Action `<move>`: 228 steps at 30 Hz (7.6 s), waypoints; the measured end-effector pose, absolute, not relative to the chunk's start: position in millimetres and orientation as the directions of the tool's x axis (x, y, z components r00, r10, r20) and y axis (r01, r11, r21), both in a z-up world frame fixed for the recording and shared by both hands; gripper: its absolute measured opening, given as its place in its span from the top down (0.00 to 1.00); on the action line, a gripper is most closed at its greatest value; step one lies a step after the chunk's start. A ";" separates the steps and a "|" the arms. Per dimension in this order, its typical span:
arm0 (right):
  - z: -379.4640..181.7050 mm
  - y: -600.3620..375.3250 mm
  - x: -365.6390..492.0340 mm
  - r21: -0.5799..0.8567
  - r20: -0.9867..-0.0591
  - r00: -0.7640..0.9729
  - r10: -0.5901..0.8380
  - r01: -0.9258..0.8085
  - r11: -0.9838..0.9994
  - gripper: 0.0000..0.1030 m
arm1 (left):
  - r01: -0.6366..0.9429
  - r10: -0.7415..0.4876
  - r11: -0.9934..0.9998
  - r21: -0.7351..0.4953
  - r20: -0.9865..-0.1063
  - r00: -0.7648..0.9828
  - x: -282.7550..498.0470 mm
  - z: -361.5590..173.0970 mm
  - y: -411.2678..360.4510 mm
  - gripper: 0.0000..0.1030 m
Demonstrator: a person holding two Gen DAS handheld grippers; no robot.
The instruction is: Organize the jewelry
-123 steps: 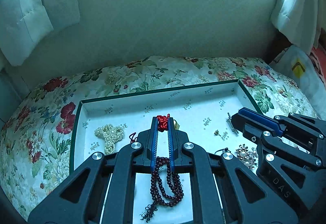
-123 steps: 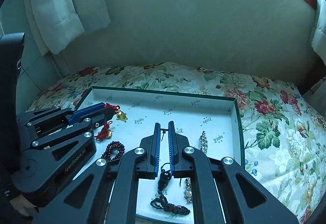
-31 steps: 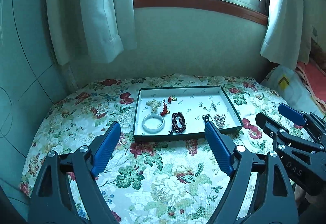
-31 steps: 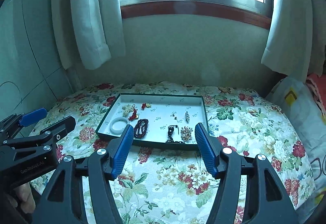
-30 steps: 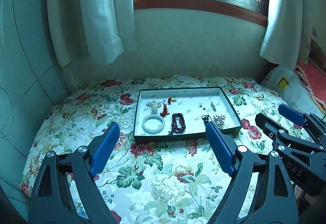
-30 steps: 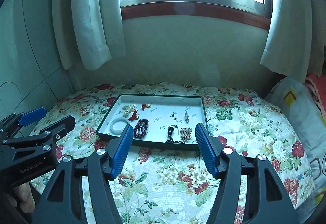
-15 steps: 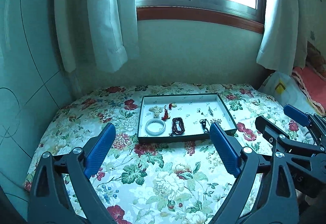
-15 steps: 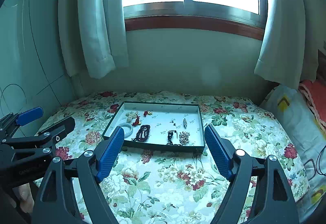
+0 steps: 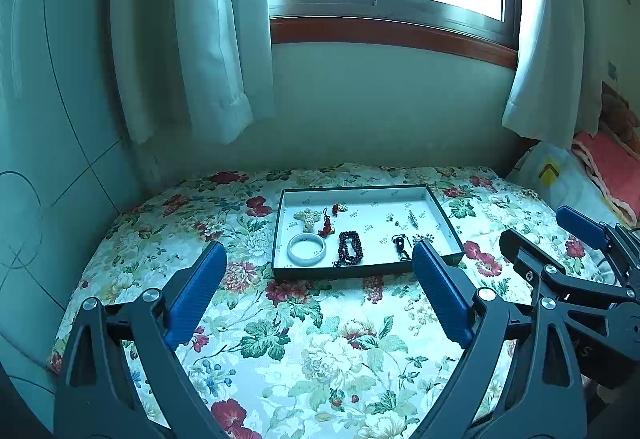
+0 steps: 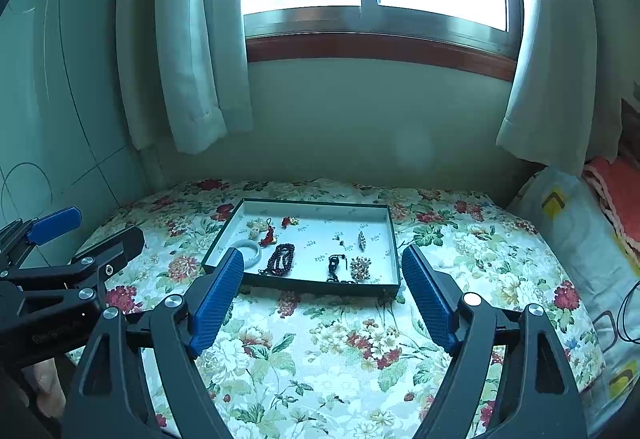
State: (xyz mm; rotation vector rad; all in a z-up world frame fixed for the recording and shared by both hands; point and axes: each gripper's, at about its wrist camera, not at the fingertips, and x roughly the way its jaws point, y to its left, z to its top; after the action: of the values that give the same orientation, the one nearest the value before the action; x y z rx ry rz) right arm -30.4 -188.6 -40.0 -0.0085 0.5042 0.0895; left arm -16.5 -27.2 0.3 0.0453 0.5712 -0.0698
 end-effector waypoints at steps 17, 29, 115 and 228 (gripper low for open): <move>-40.3 -188.6 -30.4 0.014 -0.483 0.871 0.084 -0.089 0.996 0.22 | 0.079 -0.053 0.997 0.024 -0.543 0.838 -16.8 0.4 -26.5 0.09; -39.6 -188.8 -30.5 0.013 -0.485 0.870 0.083 -0.088 0.996 0.22 | 0.079 -0.052 0.997 0.027 -0.542 0.839 -17.6 0.4 -25.7 0.09; -251.5 -447.7 155.3 0.019 -0.789 0.521 -0.326 0.550 0.835 0.04 | -0.609 0.361 0.793 0.016 -0.817 0.449 144.4 -229.4 271.2 0.02; -251.6 -448.7 154.3 0.019 -0.789 0.521 -0.325 0.551 0.835 0.04 | -0.609 0.362 0.793 0.016 -0.817 0.448 144.2 -229.3 270.7 0.02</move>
State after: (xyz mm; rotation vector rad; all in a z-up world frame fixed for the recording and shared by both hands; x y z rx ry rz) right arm 154.3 -448.7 -251.6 0.2826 0.8776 -0.5332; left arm 144.2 270.7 -229.3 -0.2988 0.9267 0.6118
